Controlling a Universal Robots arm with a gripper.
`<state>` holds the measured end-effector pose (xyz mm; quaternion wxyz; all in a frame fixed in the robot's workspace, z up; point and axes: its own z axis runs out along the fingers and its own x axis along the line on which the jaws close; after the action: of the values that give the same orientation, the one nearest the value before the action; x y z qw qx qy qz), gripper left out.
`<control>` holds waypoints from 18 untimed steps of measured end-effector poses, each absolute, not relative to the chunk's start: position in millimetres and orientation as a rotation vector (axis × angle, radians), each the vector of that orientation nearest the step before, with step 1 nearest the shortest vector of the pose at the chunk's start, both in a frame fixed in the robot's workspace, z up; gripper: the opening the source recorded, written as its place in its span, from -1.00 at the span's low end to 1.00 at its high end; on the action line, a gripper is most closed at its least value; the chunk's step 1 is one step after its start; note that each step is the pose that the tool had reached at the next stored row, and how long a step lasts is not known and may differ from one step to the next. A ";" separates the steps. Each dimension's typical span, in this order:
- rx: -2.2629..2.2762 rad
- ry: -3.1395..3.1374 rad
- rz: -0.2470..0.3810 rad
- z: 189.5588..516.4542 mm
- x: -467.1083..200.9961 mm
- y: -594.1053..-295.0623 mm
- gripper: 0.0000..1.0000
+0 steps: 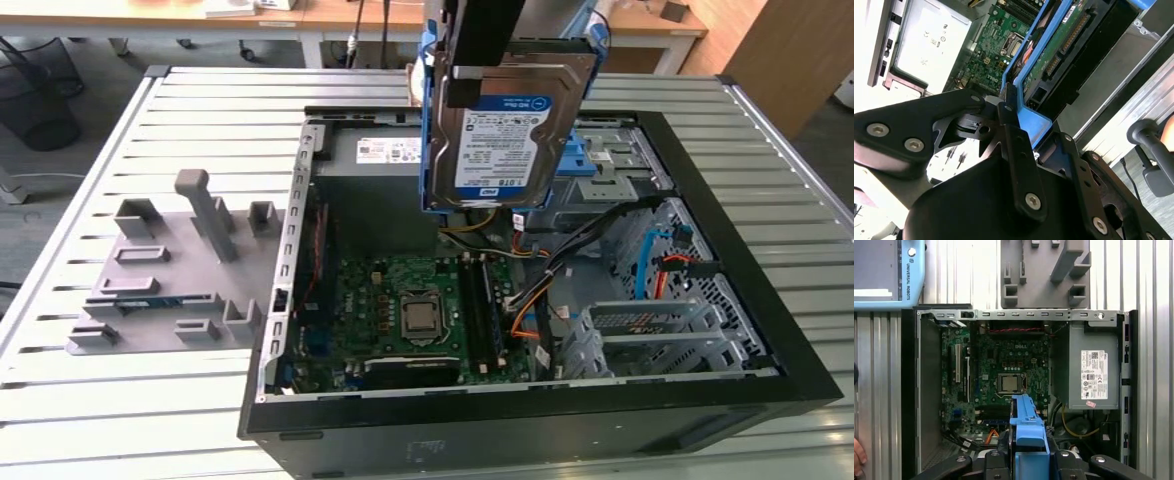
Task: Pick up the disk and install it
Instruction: 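Pick up the disk, then insert the disk into the insertion slot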
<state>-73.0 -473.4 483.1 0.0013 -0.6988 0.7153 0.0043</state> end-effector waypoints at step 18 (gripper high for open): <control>-2.193 2.245 0.014 483.0 -72.9 -477.0 -0.27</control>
<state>-72.9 -477.0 483.0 0.0014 -0.6988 0.7153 0.0044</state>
